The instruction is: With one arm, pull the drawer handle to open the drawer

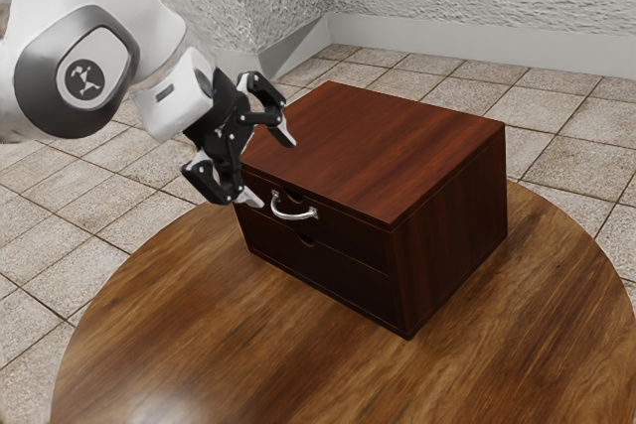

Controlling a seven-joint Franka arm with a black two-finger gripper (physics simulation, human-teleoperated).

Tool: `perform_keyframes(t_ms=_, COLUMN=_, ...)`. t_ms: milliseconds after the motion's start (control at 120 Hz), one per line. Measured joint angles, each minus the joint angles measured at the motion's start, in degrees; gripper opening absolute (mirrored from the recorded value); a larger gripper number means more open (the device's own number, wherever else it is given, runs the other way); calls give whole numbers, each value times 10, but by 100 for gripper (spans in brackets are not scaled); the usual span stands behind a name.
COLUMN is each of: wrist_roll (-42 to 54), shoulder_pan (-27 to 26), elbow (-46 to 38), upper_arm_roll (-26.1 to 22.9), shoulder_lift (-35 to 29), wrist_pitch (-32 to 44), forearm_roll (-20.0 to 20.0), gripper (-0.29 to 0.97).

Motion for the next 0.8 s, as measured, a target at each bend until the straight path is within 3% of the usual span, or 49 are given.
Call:
perform_keyframes(t_ms=208, wrist_roll=58, shoulder_pan=3, elbow=-54, upper_arm_roll=3, shoulder_lift=6, wrist_pitch=101, forearm_roll=-27, gripper=52)
perform_keyframes(t_ms=400, wrist_roll=93, shoulder_pan=4, elbow=-84, upper_arm_roll=4, shoulder_lift=7, wrist_pitch=166, forearm_roll=-12, gripper=46)
perform_keyframes(t_ms=800, wrist_roll=161, shoulder_pan=5, elbow=-141, upper_arm_roll=39, shoulder_lift=-36, wrist_pitch=211, forearm_roll=10, gripper=41)
